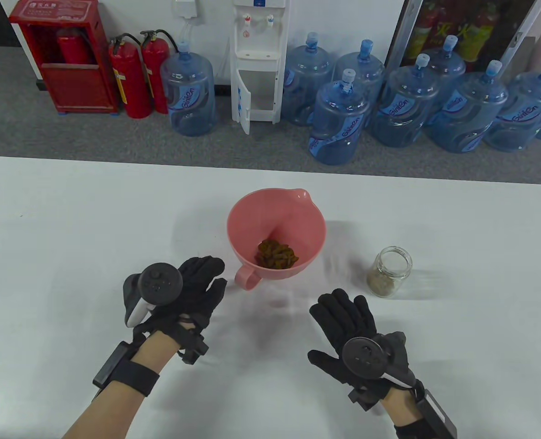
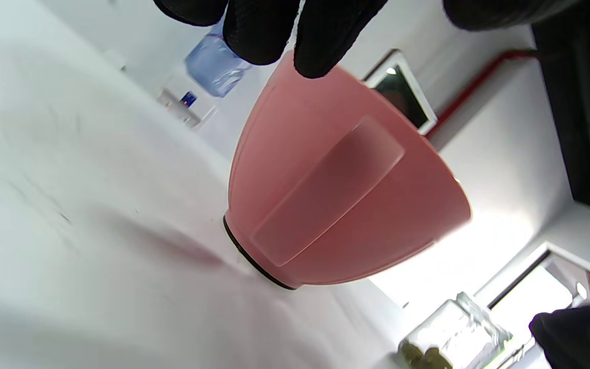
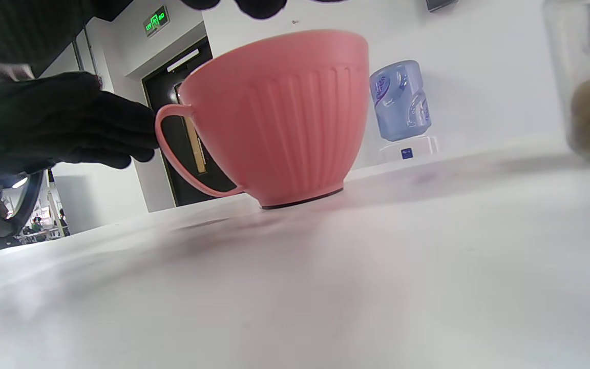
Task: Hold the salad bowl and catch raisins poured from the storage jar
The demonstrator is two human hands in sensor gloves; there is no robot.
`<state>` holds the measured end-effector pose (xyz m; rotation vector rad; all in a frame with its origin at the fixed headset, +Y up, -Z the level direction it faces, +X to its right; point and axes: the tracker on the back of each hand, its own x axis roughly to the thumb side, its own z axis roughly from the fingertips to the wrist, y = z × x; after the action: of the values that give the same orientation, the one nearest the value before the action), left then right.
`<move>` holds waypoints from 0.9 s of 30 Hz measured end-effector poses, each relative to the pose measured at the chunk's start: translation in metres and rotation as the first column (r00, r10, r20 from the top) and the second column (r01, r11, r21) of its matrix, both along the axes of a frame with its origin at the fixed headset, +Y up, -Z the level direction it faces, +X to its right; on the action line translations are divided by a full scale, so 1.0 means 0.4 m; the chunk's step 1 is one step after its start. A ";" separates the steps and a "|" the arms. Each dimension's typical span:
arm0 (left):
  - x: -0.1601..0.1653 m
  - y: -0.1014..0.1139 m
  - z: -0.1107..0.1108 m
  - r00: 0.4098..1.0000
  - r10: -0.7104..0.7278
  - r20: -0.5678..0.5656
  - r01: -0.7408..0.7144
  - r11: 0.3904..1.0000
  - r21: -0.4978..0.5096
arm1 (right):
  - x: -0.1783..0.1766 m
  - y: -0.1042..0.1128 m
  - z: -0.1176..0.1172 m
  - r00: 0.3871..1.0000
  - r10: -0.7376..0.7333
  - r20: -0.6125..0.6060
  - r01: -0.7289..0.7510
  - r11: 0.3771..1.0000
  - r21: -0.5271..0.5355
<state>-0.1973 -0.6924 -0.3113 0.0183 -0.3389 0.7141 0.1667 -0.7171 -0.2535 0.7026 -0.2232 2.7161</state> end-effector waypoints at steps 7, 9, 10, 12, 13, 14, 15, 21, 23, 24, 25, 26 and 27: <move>0.032 0.032 0.122 0.976 -0.162 0.142 0.144 0.981 0.134 | -0.013 0.003 0.017 0.999 -0.030 -0.024 0.030 1.000 -0.008; 0.044 0.034 0.151 0.967 -0.188 0.169 0.162 0.974 0.159 | -0.017 0.002 0.019 0.999 -0.029 -0.029 0.029 1.000 -0.011; 0.050 0.034 0.165 0.961 -0.209 0.181 0.178 0.969 0.174 | -0.019 0.000 0.020 0.999 -0.029 -0.033 0.029 0.999 -0.014; 0.060 0.030 0.187 0.945 -0.260 0.199 0.220 0.954 0.205 | -0.023 -0.001 0.023 0.999 -0.027 -0.039 0.026 1.000 -0.013; 0.063 0.027 0.193 0.938 -0.277 0.209 0.233 0.950 0.210 | -0.024 -0.002 0.024 0.999 -0.024 -0.042 0.024 1.000 -0.013; 0.065 0.022 0.200 0.930 -0.289 0.227 0.244 0.947 0.208 | -0.026 -0.003 0.026 0.999 -0.021 -0.045 0.020 1.000 -0.012; 0.065 0.013 0.210 0.927 -0.288 0.242 0.241 0.948 0.207 | -0.028 -0.003 0.027 0.999 -0.019 -0.047 0.019 1.000 -0.011; 0.049 -0.046 0.232 0.911 -0.330 0.246 0.280 0.935 0.217 | -0.033 -0.007 0.030 0.998 -0.009 -0.060 0.008 1.000 -0.012; 0.044 -0.064 0.223 0.893 -0.374 0.249 0.328 0.921 0.208 | -0.034 -0.010 0.030 0.998 -0.005 -0.063 0.004 1.000 -0.014; 0.041 -0.069 0.225 0.894 -0.367 0.258 0.328 0.927 0.183 | -0.035 -0.012 0.029 0.998 0.000 -0.063 -0.001 1.000 -0.014; 0.042 -0.070 0.225 0.896 -0.360 0.260 0.316 0.928 0.196 | -0.035 -0.013 0.029 0.998 0.001 -0.063 -0.002 1.000 -0.014; 0.045 -0.071 0.226 0.891 -0.367 0.267 0.320 0.926 0.201 | -0.037 -0.014 0.029 0.998 0.002 -0.065 -0.003 1.000 -0.019; 0.045 -0.071 0.227 0.889 -0.372 0.268 0.325 0.923 0.204 | -0.037 -0.014 0.028 0.998 0.002 -0.066 -0.003 1.000 -0.020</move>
<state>-0.1792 -0.7208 -0.2207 -0.0064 -0.6740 0.3269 0.1518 -0.7229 -0.2422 0.7855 -0.1790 2.6889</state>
